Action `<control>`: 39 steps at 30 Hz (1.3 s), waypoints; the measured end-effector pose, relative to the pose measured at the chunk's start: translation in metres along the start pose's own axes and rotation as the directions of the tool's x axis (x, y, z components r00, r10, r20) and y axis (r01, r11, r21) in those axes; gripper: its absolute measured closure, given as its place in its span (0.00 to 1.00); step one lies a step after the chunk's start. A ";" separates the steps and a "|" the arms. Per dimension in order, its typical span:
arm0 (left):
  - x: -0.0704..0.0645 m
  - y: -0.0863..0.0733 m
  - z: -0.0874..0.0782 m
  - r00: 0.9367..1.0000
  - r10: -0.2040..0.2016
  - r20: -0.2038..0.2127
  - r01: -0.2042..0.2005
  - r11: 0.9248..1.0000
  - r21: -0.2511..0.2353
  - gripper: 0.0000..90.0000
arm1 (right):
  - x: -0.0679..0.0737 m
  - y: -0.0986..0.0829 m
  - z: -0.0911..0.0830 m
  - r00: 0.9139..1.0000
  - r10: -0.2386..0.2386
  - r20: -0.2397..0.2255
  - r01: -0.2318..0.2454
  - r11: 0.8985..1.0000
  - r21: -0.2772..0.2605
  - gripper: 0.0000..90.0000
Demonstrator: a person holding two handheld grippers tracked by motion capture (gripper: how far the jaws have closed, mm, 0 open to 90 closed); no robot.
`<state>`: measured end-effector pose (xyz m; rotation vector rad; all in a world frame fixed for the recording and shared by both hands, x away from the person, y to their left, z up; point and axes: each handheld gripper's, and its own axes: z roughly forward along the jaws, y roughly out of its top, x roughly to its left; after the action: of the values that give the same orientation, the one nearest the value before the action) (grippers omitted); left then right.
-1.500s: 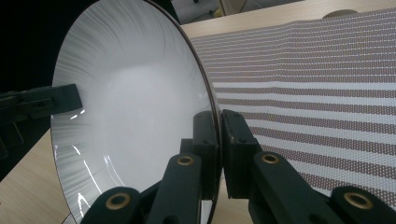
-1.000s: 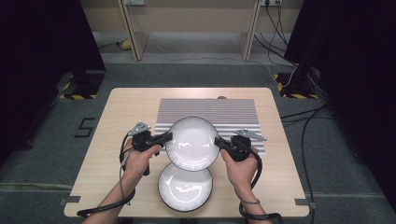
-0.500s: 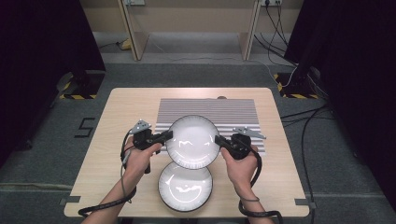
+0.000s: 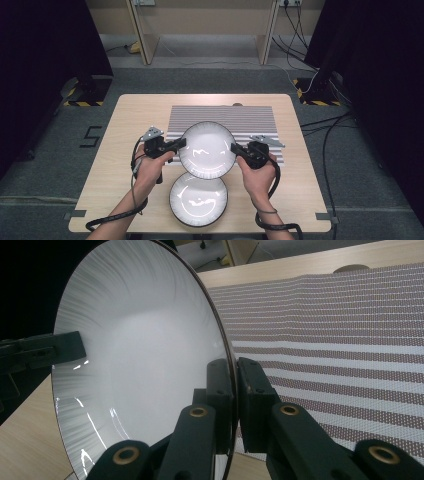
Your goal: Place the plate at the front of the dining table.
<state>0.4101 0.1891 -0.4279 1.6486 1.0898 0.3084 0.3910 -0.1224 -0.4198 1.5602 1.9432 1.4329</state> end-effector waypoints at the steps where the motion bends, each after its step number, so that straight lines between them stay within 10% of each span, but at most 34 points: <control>1: 0.000 0.000 0.000 1.000 -0.001 0.000 0.001 1.000 0.000 0.94 | 0.000 0.000 0.000 1.000 0.000 0.001 0.000 1.000 -0.001 0.94; 39: 0.007 0.010 0.014 1.000 -0.004 -0.004 0.004 1.000 -0.004 0.94 | -0.004 0.008 0.007 1.000 0.006 0.018 -0.006 1.000 -0.023 0.95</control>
<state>0.4277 0.1857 -0.4267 1.6423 1.0950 0.3117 0.4021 -0.1230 -0.4179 1.5647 1.9063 1.4337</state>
